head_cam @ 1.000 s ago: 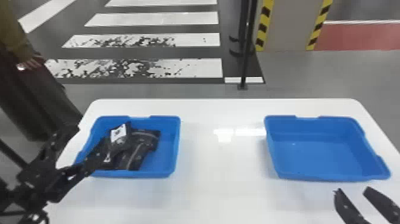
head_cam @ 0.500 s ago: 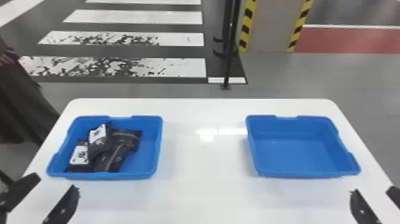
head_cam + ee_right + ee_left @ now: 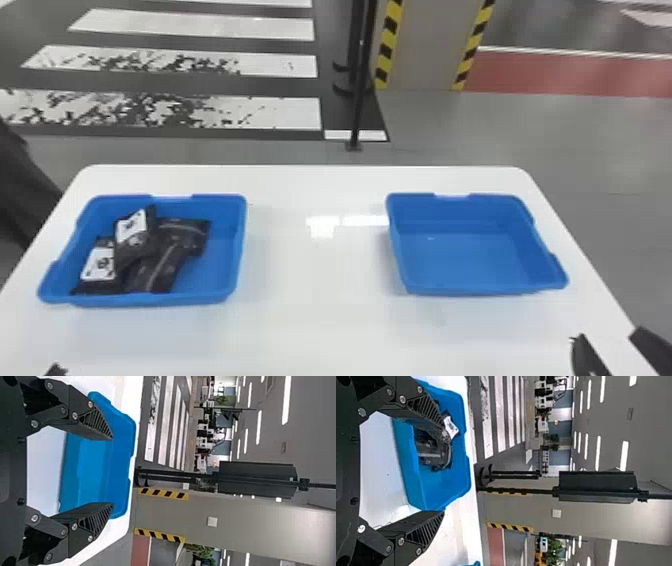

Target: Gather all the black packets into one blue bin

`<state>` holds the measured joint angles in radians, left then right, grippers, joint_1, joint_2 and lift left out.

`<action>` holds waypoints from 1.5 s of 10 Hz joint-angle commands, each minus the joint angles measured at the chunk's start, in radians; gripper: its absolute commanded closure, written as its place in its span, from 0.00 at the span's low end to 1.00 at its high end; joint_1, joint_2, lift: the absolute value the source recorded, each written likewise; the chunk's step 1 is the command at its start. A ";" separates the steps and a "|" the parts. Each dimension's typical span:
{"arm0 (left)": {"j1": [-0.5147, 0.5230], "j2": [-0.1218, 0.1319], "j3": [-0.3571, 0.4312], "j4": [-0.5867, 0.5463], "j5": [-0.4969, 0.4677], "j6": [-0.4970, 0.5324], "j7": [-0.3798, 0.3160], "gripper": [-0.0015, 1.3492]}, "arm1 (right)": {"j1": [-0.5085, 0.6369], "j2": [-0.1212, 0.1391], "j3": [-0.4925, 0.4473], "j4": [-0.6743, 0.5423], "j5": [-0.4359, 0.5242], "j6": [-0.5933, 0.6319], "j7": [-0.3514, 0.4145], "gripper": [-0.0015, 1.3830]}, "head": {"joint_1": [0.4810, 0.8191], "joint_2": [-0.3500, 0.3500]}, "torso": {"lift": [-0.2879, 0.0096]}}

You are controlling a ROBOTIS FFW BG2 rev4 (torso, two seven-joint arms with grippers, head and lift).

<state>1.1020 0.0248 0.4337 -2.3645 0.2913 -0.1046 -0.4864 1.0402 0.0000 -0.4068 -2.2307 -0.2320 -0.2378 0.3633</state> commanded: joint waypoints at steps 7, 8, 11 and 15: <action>-0.020 -0.002 0.003 -0.013 -0.038 0.024 0.002 0.22 | -0.007 0.001 0.000 0.018 -0.015 -0.008 -0.001 0.35 | 0.63 0.38 | 0.60; -0.025 -0.002 0.003 -0.010 -0.042 0.024 0.002 0.22 | -0.009 0.001 0.000 0.018 -0.017 -0.008 -0.001 0.35 | 0.63 0.38 | 0.60; -0.042 0.001 0.003 0.000 -0.048 0.011 0.002 0.22 | -0.017 0.001 0.002 0.030 -0.023 -0.008 -0.001 0.34 | 0.63 0.38 | 0.60; -0.047 0.009 -0.005 0.007 -0.044 0.014 0.000 0.22 | -0.022 0.001 0.002 0.033 -0.021 -0.008 -0.001 0.34 | 0.63 0.38 | 0.60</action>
<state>1.0552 0.0327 0.4282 -2.3580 0.2470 -0.0917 -0.4854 1.0182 0.0000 -0.4048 -2.1979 -0.2533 -0.2455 0.3621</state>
